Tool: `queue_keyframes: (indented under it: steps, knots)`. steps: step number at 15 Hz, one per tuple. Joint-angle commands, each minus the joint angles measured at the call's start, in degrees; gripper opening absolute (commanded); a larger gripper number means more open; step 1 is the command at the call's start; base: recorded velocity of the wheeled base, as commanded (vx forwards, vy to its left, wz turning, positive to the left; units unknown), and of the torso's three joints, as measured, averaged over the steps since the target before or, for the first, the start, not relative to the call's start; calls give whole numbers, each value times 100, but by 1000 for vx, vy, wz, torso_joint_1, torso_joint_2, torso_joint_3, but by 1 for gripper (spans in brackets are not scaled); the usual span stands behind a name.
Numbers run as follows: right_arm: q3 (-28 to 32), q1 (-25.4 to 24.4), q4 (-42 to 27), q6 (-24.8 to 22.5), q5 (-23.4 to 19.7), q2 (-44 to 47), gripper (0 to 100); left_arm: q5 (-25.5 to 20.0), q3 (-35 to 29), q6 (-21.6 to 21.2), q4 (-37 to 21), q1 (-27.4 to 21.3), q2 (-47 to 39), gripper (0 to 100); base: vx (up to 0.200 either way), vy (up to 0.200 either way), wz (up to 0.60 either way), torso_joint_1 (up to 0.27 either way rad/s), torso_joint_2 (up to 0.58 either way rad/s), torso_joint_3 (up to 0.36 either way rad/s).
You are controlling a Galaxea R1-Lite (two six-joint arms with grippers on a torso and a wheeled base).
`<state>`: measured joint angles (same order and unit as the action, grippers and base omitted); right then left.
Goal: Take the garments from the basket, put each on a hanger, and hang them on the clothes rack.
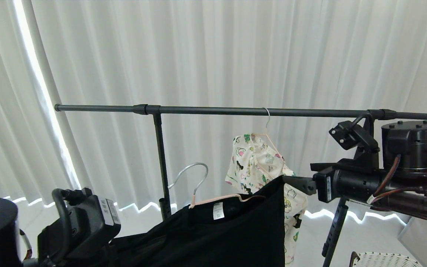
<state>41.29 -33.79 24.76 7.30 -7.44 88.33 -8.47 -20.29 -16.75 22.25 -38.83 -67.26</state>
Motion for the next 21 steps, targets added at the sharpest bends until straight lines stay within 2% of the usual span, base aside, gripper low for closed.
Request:
queue_keyframes:
  steps: [1,2,3,6,7,11,13,17,21]
  knots:
    - [11,39,-287,-493,-320,-334,100,-32,-81,23,16,95,-262,0,0,0,0,0,0,0]
    - [2,66,-358,-783,-434,-325,100,-76,-107,40,16,86,-235,0,0,0,0,0,0,0]
    - [-33,101,-402,-1319,-786,-238,100,-313,-125,40,25,86,-200,0,0,0,0,0,0,0]
    - [-42,75,-577,-1864,-1172,-211,100,-330,-107,49,25,156,-227,0,0,0,0,0,0,0]
    - [-60,83,-709,-1978,-1225,-255,100,-330,-98,49,25,332,-279,0,0,0,0,0,0,0]
    - [-68,83,-991,-2049,-1243,-457,100,-260,-98,-4,25,701,-455,0,0,0,0,0,0,0]
    - [-104,83,-1008,-2119,-1243,-501,100,276,-72,-4,25,789,-631,0,0,0,0,0,0,0]
    - [-156,110,-1008,-2145,-1243,-580,100,346,-72,23,25,842,-622,0,0,0,0,0,0,0]
    - [-297,505,-991,-2145,-1243,-695,100,821,60,-13,25,1228,-657,0,0,0,0,0,0,0]
